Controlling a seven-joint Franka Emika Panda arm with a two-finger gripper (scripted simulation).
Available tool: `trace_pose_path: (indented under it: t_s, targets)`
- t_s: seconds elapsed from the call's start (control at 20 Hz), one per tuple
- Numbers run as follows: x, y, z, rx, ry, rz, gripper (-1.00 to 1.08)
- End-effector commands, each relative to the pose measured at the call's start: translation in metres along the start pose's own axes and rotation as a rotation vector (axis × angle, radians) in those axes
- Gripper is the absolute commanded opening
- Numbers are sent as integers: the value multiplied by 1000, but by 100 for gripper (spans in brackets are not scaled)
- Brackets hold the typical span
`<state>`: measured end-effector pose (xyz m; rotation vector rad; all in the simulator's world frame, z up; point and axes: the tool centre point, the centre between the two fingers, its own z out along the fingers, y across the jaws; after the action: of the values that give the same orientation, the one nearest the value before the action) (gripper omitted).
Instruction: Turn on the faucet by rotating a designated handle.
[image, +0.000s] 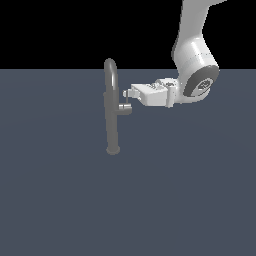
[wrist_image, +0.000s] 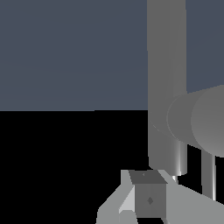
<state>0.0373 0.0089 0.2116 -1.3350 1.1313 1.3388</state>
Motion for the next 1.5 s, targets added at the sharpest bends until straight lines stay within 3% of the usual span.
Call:
trace_pose_path:
  t_s: [0.0, 0.8, 1.3, 1.45]
  targets:
    - [1, -1, 1, 4, -5, 3, -100]
    - [-10, 18, 1, 4, -3, 1, -100]
    - [-13, 48, 1, 3, -4, 1, -100]
    - [-15, 43, 1, 8, 2, -12, -100]
